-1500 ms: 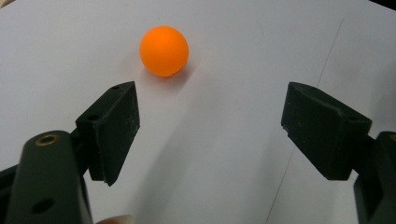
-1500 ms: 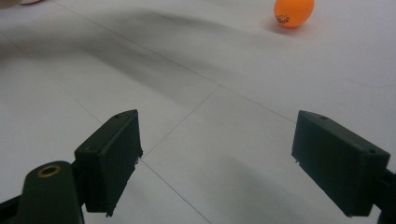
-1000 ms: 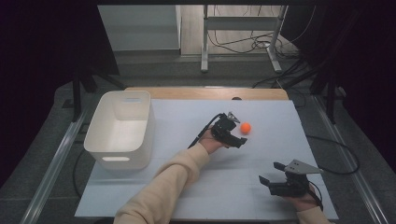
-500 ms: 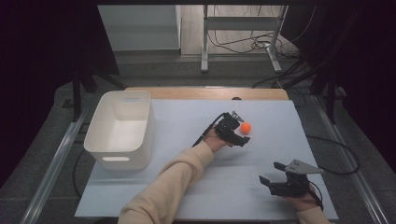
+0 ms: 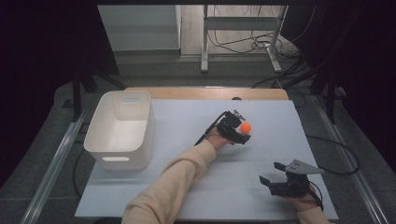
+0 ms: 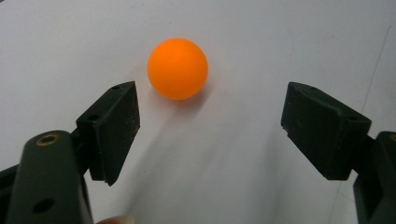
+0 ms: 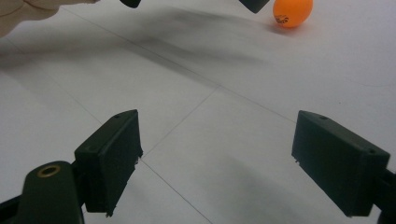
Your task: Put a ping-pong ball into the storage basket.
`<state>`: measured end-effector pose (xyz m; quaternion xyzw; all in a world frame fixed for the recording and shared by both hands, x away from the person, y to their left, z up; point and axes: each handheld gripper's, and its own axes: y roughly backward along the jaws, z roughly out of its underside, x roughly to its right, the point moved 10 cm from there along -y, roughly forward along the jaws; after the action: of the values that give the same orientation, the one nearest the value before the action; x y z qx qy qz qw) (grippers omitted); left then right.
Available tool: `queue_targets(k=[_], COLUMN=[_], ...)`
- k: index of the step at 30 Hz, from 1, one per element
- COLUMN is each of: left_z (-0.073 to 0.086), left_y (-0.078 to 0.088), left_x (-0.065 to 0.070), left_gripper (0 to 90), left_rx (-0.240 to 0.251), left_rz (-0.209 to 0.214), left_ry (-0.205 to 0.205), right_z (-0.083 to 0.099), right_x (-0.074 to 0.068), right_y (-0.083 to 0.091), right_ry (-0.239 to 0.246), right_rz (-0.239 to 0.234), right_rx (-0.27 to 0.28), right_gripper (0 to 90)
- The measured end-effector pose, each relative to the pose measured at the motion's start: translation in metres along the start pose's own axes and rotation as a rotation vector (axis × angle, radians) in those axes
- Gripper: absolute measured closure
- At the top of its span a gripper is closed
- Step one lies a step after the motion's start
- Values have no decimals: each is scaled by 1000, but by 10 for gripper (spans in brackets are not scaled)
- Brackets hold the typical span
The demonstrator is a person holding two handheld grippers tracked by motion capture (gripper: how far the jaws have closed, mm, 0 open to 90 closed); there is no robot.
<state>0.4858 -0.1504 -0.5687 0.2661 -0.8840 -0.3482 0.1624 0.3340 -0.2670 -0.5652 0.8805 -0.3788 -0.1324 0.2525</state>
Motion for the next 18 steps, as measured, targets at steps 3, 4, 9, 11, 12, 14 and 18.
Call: queue_targets(k=[3, 4, 9, 11, 12, 14, 18], left_z=[-1, -2, -6, -7, -7, -9, -12], left_y=[-3, -5, -9, -11, -13, -16, -19], left_x=[0, 0, 0, 0, 0, -2, -3], left_gripper=[205, 205, 205, 205, 205, 206, 207], left_rx=[0, 2, 3, 3, 4, 2, 4], left_rz=[-1, -2, -1, -3, -5, -12, -12], left_ry=[0, 1, 2, 3, 5, 8, 14], right_z=[0, 0, 0, 0, 0, 0, 0], right_x=[0, 0, 0, 1, 1, 1, 1], right_y=[0, 0, 0, 1, 1, 1, 1], right_ry=[0, 0, 0, 0, -1, 0, 0], right_rz=[0, 1, 1, 3, 3, 5, 6], right_rx=[0, 0, 1, -1, 0, -1, -1], right_gripper=[164, 164, 164, 164, 164, 164, 164])
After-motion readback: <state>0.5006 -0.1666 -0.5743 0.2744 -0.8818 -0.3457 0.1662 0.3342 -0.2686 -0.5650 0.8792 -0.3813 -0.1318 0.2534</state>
